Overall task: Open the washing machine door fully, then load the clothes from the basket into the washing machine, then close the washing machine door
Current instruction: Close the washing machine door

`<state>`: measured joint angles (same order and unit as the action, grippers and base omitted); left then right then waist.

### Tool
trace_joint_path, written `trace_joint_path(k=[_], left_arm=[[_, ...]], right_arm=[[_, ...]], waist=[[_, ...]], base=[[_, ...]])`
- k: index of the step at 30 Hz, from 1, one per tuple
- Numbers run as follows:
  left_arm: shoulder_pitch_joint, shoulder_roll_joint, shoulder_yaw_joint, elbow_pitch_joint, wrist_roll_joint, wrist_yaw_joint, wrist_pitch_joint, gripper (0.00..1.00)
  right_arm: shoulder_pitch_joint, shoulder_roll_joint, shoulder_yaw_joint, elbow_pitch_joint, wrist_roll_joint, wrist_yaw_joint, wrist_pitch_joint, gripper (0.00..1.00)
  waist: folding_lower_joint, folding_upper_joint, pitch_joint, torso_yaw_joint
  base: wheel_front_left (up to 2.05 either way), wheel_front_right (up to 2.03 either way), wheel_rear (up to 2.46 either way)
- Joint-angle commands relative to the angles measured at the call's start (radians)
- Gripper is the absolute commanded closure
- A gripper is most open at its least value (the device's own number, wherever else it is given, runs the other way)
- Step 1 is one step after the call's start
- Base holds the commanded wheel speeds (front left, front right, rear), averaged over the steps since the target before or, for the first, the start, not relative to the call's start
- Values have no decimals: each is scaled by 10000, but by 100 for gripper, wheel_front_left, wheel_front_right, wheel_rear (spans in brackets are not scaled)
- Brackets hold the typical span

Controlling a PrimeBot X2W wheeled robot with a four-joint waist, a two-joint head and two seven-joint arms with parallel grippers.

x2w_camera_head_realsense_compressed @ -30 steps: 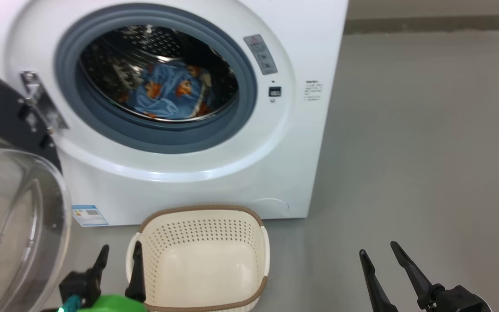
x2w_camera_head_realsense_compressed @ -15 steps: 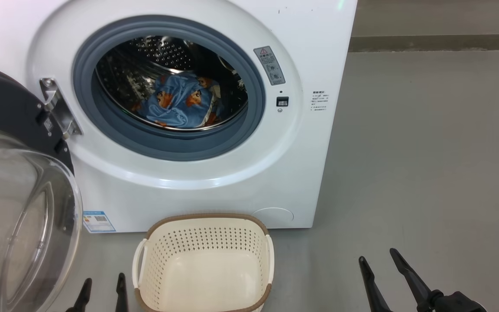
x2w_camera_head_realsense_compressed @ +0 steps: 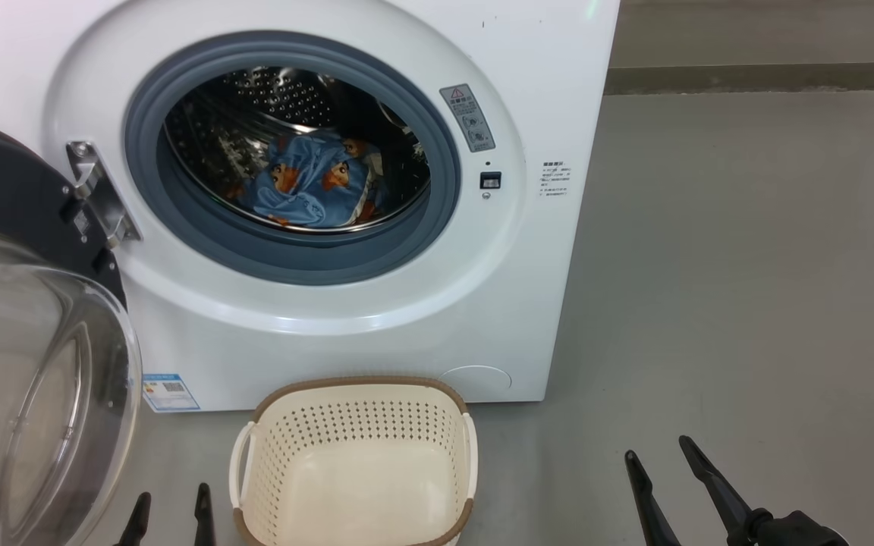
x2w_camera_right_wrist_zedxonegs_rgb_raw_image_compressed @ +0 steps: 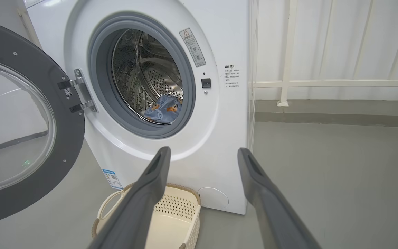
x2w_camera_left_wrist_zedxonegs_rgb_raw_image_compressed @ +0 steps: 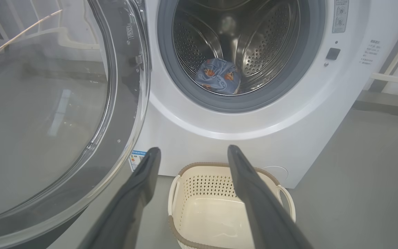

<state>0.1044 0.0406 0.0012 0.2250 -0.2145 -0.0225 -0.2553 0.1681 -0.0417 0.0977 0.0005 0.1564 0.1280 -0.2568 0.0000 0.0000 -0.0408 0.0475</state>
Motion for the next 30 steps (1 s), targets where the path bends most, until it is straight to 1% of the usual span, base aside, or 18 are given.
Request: trace_joint_path(k=[1,18,30], left_arm=[[-142,98,334,-277,70,-55,-64,0],[-111,97,380,-348,73,-166,-64,0],[-114,97,434,-222,184,-75,-65,0]], right_arm=[[-205,-85,281,-210,-151,27,-49,0],[-199,-85,176,-276,-185,27,-49,0],[-205,-85,124,-266,-166,27,-49,0]], waist=[[0,0,-5,-24],[0,0,118,-251],[0,0,115,-316]], base=[[0,0,0],[0,0,0],[-14,14,0]])
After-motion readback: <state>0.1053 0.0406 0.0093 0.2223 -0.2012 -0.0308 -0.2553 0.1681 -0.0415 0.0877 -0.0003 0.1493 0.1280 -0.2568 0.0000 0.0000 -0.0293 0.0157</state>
